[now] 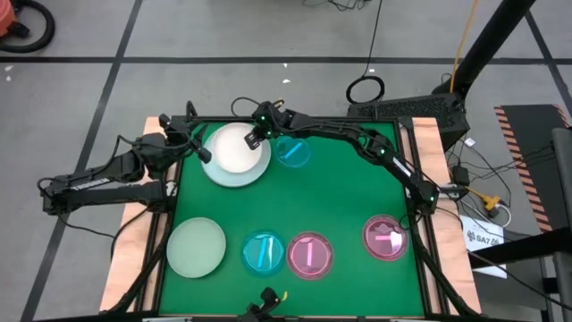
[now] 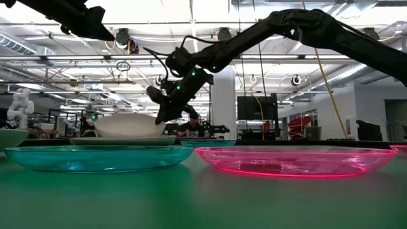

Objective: Stack plastic plates
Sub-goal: Stack the white plate on top of the blue plate, then remove the white plate from the top of the blue plate

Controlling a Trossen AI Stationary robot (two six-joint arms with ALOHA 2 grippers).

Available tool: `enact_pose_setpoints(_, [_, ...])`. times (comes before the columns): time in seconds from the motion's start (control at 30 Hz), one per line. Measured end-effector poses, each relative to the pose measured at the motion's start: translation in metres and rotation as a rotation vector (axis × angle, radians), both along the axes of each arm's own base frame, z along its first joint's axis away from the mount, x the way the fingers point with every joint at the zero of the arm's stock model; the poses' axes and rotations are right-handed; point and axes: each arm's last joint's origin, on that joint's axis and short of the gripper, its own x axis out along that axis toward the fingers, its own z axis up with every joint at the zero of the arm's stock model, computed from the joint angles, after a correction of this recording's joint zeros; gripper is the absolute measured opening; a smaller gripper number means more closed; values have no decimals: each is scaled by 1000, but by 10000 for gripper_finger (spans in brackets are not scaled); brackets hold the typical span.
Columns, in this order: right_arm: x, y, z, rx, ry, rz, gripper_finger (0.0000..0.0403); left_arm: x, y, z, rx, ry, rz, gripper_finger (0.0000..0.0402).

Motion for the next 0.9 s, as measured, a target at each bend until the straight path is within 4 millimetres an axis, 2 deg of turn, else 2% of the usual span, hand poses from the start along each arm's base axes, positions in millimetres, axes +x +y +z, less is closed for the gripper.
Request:
enact_pose_setpoints(0.27, [0, 0, -1, 0, 4, 0, 75, 0, 0, -1, -12, 2, 1, 99])
enact_pose_setpoints(0.43, [-8, -4, 5, -38, 64, 39, 100, -1, 0, -7, -65, 18, 9, 99])
enact_pose_setpoints(0.67, [-30, -18, 26, -188, 239, 38, 88, -2, -1, -29, -259, 93, 43, 99])
enact_pose_setpoints(0.9, [-47, -30, 23, -188, 363, 115, 59, 11, -2, -57, -560, 207, -3, 99])
